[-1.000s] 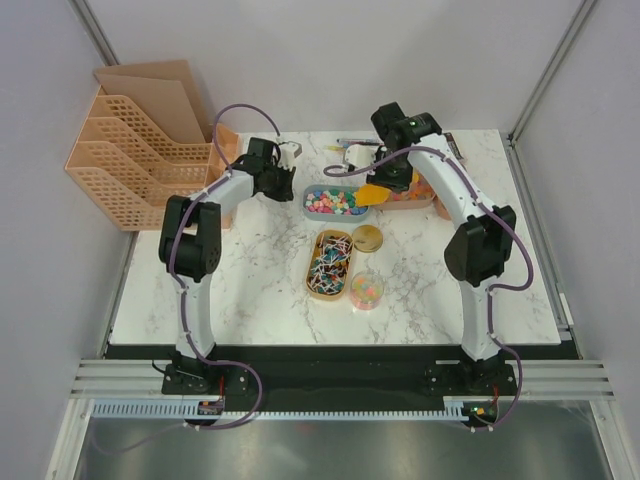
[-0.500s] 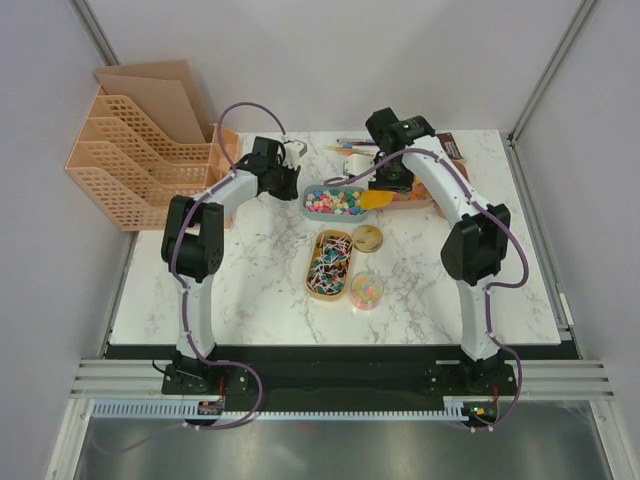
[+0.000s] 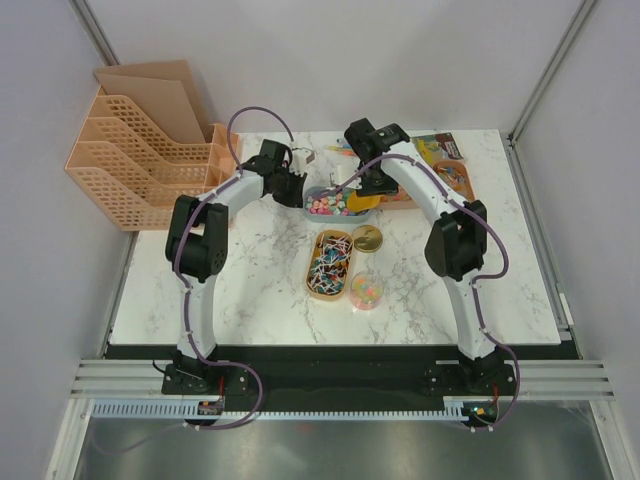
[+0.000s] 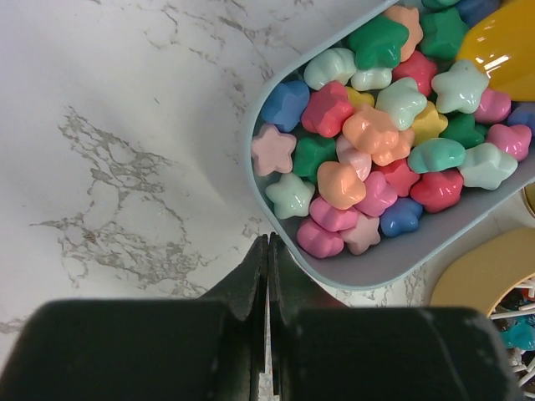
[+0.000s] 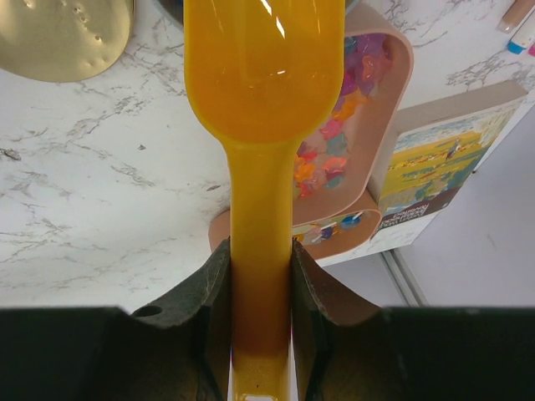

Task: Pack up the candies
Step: Scoop the fake candies from the storage box.

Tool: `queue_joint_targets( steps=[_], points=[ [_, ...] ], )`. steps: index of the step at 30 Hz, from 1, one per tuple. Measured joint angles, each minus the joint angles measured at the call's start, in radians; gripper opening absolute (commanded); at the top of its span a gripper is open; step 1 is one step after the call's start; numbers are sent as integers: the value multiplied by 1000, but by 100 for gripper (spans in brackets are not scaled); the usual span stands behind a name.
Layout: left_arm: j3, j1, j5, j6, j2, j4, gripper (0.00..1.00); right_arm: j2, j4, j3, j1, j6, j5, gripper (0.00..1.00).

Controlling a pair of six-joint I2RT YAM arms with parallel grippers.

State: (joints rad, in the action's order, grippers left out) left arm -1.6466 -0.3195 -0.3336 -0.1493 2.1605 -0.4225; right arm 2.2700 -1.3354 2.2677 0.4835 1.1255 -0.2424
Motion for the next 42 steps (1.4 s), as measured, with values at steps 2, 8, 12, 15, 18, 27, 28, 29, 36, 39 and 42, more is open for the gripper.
queue_joint_targets(
  steps=[2,8,12,15,18,27,28,29,36,39,42],
  points=[
    [0,0,-10,0,4,-7,2,8,0,7,7,1,-7,0],
    [0,-1,-37,2,6,-23,2,37,-9,37,19,0,-37,0],
    [0,-1,-62,2,6,-32,2,77,-13,72,23,-8,-63,0],
    [0,-1,-73,3,6,-42,2,103,-8,76,31,-23,-74,0],
    [0,-1,-86,3,6,-51,2,117,-8,76,38,-35,-80,0],
    [0,-1,-98,14,6,-62,2,130,-17,101,46,-45,-84,0],
    [0,-1,-100,17,6,-63,2,137,-16,110,47,-45,-79,0],
    [0,-1,-104,19,6,-63,2,145,-13,119,50,-44,-73,0],
    [0,-1,-115,27,6,-62,2,166,-10,137,60,-34,-61,0],
    [0,-1,-115,29,6,-62,2,166,-10,138,60,-24,-58,0],
    [0,-2,-114,30,6,-62,2,166,-3,138,59,-10,-33,0]
  ],
)
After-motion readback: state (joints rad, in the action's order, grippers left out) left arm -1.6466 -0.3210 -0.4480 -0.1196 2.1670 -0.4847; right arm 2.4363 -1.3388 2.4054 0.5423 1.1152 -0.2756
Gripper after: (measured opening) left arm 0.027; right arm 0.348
